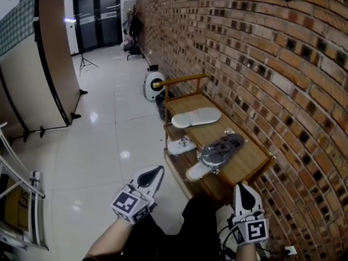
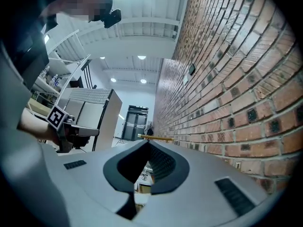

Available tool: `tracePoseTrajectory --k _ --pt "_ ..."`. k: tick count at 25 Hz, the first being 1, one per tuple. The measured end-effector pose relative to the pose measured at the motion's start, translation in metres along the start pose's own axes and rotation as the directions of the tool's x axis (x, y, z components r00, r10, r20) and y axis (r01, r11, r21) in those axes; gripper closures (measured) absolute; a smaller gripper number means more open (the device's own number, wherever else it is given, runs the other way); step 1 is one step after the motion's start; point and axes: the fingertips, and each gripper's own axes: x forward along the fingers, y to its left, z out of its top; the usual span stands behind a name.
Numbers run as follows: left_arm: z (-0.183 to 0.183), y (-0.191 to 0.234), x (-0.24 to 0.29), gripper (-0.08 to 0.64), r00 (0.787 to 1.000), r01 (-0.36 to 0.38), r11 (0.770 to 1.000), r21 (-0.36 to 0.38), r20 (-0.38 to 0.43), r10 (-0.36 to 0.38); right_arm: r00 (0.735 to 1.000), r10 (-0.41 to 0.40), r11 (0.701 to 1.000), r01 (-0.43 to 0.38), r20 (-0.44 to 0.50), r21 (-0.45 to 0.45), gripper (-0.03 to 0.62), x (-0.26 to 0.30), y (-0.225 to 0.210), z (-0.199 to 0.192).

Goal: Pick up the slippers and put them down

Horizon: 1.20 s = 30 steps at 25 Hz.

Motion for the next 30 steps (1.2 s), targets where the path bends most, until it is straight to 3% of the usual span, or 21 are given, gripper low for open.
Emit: tracePoseTrajectory --k 3,7,9,10,11,12,14,17,18,19,20,23,27,28,30 --pt "0.002 -0.001 0.006 0.56 1.0 -0.004 1.0 -0.006 0.007 0.004 1.0 -0.018 1.0 0.018 0.003 0.003 0.583 -0.003 -0.007 -0.002" --pt "0.005 -0.006 0.012 0.56 1.0 0.024 0.991 -0.131 0.012 -0.023 0.999 -0.032 0.999 0.032 -0.003 0.005 0.581 -0.007 -0.01 -0.007" --pt "0.005 -0.011 0.017 0.56 0.996 0.087 0.963 -0.256 0.042 -0.079 0.999 -0.031 1.0 0.031 -0.023 -0.004 0.581 -0.008 -0.009 -0.013" --pt "0.005 -0.012 0.019 0.56 0.991 0.128 0.929 -0.348 0.074 -0.109 0.999 -0.033 0.999 0.033 -0.029 -0.006 0.583 -0.009 -0.01 -0.016" --pt "0.006 -0.013 0.022 0.56 0.984 0.172 0.876 -0.45 0.116 -0.134 0.999 -0.035 0.999 0.034 -0.03 -0.003 0.582 -0.009 -0.011 -0.016" --pt "0.008 -0.013 0.023 0.56 0.976 0.213 0.808 -0.55 0.159 -0.149 0.999 -0.035 0.999 0.036 -0.027 0.002 0.581 -0.009 -0.012 -0.015" --pt "0.007 -0.007 0.027 0.56 0.966 0.256 0.646 -0.719 0.213 -0.146 0.999 -0.036 0.999 0.036 -0.023 0.009 0.583 -0.009 -0.013 -0.013" --pt "-0.014 0.004 0.039 0.56 0.974 0.225 0.358 -0.906 0.2 -0.107 0.999 -0.038 0.999 0.038 -0.017 0.014 0.583 -0.008 -0.015 -0.012" --pt "-0.022 0.006 0.042 0.56 0.977 0.212 0.28 -0.936 0.194 -0.092 0.999 -0.038 0.999 0.038 -0.019 0.014 0.581 -0.008 -0.015 -0.013" --pt "-0.027 0.005 0.046 0.56 0.977 0.208 0.229 -0.951 0.194 -0.085 0.999 -0.037 0.999 0.037 -0.022 0.014 0.581 -0.008 -0.015 -0.015" --pt "-0.029 0.003 0.049 0.56 0.976 0.211 0.206 -0.955 0.197 -0.087 0.999 -0.034 0.999 0.034 -0.025 0.013 0.583 -0.007 -0.014 -0.016" --pt "-0.036 -0.007 0.063 0.56 0.976 0.209 0.206 -0.956 0.189 -0.111 0.999 -0.023 1.0 0.023 -0.023 0.002 0.583 -0.003 -0.012 -0.014" --pt "-0.065 -0.011 0.082 0.56 0.991 0.11 0.184 -0.977 0.094 -0.094 0.999 -0.021 1.0 0.021 -0.033 -0.006 0.582 -0.001 -0.012 -0.012" --pt "-0.07 -0.015 0.089 0.54 0.992 0.098 0.181 -0.979 0.08 -0.101 0.999 -0.022 1.0 0.021 -0.038 -0.01 0.583 -0.001 -0.014 -0.013" --pt "-0.078 -0.024 0.106 0.428 0.989 0.084 0.173 -0.981 0.061 -0.133 0.999 -0.022 1.0 0.021 -0.047 -0.021 0.583 0.0 -0.015 -0.013"
